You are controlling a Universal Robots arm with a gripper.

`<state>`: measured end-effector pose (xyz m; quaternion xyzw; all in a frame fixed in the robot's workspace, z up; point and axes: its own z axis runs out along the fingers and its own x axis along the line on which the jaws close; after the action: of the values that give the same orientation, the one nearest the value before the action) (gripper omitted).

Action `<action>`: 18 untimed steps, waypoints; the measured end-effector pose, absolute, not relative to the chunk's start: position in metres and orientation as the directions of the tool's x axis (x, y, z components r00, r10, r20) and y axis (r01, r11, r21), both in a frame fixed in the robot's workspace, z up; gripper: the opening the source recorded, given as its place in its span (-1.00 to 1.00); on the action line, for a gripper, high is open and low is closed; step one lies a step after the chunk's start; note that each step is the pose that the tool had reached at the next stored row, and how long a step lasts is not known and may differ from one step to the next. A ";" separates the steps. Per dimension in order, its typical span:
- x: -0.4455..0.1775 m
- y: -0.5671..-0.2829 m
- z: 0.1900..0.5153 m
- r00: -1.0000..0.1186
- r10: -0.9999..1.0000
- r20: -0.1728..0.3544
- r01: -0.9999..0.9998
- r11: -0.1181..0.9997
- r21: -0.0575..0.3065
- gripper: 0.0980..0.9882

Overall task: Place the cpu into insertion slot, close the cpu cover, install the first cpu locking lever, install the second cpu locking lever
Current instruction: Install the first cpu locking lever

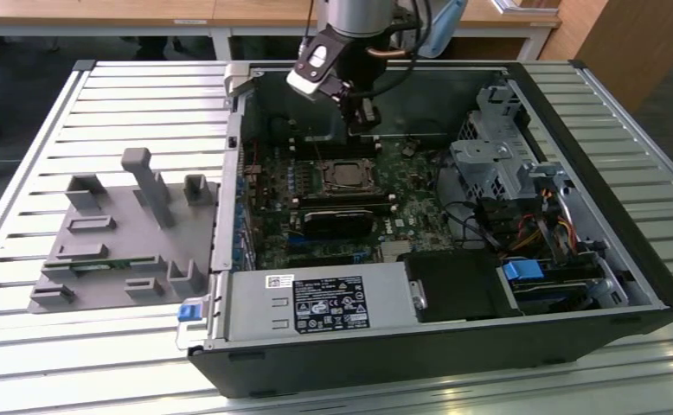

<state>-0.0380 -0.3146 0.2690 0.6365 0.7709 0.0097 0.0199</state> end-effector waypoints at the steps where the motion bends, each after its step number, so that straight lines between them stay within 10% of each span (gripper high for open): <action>1: -0.038 -0.315 0.269 -0.196 0.980 -0.018 0.980 0.197 0.040 -0.94; 18: -0.038 -0.315 0.269 -0.354 0.935 -0.018 0.934 0.354 0.040 -0.94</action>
<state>-0.0380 -0.3148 0.2690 0.5681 0.8227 0.0114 0.0190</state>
